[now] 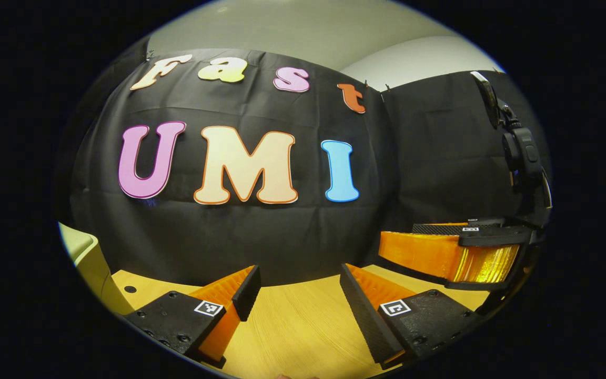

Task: Press the lid of the desktop garbage bin to open it, pick up the crumpled paper on the desktop and throw it into the bin, then pick up the pop can on the desktop and drop it into the bin, and finally close the garbage bin lid.

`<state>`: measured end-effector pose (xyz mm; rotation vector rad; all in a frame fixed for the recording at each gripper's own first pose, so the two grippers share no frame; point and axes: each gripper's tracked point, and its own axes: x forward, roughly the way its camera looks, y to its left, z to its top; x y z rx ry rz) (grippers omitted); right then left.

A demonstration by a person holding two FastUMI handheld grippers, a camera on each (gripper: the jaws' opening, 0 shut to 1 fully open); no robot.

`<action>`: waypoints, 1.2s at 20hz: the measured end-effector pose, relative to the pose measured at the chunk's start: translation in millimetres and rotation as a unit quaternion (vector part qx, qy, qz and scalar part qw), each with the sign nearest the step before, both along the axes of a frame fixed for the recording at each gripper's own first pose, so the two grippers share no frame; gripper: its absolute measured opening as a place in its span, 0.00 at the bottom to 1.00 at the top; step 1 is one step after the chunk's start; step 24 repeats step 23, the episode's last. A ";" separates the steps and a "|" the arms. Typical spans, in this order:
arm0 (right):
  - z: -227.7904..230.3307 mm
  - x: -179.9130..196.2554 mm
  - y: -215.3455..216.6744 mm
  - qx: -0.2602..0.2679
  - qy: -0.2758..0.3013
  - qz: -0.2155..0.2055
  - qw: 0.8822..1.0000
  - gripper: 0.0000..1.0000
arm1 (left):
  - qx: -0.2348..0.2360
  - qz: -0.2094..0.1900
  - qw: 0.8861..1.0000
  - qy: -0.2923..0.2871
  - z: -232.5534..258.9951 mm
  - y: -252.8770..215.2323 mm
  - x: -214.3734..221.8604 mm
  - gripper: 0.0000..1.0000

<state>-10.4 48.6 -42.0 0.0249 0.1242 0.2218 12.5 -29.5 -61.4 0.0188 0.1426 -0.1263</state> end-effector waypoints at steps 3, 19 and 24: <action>-3.8 0.5 -0.4 -0.001 0.004 -0.003 1.000 0.98 | -0.003 -0.002 1.000 0.003 -1.2 -2.7 -1.5 0.92; -3.5 1.4 -5.6 0.007 0.008 -0.010 1.000 0.98 | -0.002 0.013 1.000 -0.013 7.6 9.5 0.1 0.92; -4.3 2.3 -4.9 0.005 0.009 -0.009 1.000 0.98 | -0.001 0.014 1.000 -0.010 5.5 9.5 1.0 0.92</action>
